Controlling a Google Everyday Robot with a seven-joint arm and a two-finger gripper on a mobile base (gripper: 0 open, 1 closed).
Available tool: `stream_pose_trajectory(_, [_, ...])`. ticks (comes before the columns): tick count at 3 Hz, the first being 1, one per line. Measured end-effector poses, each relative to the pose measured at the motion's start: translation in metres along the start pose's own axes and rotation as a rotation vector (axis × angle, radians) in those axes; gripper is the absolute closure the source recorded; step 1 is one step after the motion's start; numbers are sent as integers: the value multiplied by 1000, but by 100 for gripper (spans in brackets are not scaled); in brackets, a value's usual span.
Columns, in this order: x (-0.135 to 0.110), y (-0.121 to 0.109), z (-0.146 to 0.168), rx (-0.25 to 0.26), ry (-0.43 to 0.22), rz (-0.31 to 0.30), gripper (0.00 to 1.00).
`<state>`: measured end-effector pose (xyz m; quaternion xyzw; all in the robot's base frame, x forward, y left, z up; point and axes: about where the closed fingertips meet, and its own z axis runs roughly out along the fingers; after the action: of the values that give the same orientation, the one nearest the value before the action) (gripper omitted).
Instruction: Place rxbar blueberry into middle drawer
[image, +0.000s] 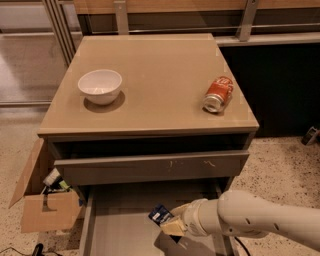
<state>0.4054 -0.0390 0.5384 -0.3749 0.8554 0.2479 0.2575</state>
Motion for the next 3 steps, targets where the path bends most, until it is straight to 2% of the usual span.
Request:
stream_pose_trajectory(1, [0, 0, 0, 0, 0, 0, 100])
stream_pose_trajectory(2, [6, -7, 17, -14, -15, 35, 100])
stream_pose_trajectory(3, [12, -29, 41, -39, -85, 85, 100])
